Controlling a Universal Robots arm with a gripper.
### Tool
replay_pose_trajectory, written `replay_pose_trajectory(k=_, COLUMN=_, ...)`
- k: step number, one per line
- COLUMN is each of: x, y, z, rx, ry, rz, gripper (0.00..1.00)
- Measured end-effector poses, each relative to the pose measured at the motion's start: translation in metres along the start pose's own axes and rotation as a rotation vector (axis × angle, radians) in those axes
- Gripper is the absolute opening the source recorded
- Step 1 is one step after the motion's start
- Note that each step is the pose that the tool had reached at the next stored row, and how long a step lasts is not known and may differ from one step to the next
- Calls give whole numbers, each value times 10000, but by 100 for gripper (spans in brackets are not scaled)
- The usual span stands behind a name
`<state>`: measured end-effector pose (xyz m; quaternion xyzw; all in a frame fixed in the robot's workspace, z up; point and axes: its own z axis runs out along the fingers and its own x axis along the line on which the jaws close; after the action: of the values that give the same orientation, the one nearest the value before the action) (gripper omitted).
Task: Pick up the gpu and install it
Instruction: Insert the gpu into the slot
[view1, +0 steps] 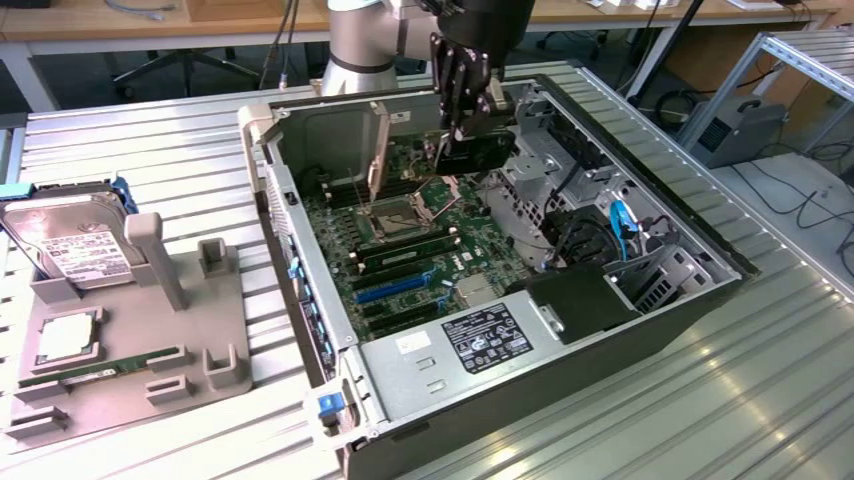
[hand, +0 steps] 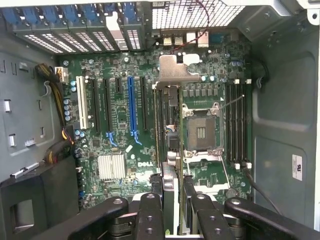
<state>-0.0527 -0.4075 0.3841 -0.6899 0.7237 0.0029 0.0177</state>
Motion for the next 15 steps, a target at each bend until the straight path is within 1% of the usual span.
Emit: replay_pose_trajectory(k=15, x=0, y=0, z=1, rx=-14, ry=-10, rz=-473, gripper=27)
